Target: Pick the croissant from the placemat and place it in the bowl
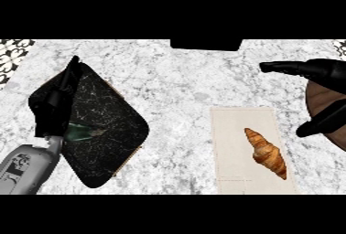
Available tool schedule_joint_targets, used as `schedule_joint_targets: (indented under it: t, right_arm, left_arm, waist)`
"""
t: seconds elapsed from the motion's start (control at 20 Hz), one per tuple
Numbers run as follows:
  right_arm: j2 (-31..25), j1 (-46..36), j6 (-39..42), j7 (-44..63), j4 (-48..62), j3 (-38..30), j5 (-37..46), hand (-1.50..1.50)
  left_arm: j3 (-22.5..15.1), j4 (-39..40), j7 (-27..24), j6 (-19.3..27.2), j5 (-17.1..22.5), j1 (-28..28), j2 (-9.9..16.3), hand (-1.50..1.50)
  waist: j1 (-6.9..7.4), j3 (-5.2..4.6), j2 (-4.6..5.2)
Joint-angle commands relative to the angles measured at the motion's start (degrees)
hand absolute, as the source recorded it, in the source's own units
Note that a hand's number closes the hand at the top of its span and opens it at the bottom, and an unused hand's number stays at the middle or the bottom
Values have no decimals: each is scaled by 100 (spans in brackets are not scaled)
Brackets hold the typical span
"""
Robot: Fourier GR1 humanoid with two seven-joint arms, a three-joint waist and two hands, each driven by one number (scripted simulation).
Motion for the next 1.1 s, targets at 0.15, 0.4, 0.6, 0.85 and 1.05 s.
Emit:
schedule_joint_targets:
  t: [0.15,0.4,0.6,0.85,1.05]
  right_arm:
    - [-233,-193,399,-1575,-422,981,1555,-150]
    - [-543,-188,53,-2284,-392,1661,2136,-150]
    - [-580,-317,-480,-2665,-338,2191,2651,-150]
    - [-586,-197,-1343,-2827,-186,3006,3543,-150]
    - [-204,-323,-1876,-2822,510,3343,4081,-150]
  left_arm:
    - [167,74,75,-96,38,-41,129,0]
    - [63,-198,209,15,-95,-20,65,0]
    - [-18,-279,291,198,-265,106,-41,0]
    - [57,-310,222,145,-271,372,-11,0]
    - [158,-505,539,84,-318,168,58,0]
  waist:
    - [2,-19,21]
    - [2,-22,0]
    - [-70,-34,-39]
    - [-145,-43,-61]
    - [-186,-42,-67]
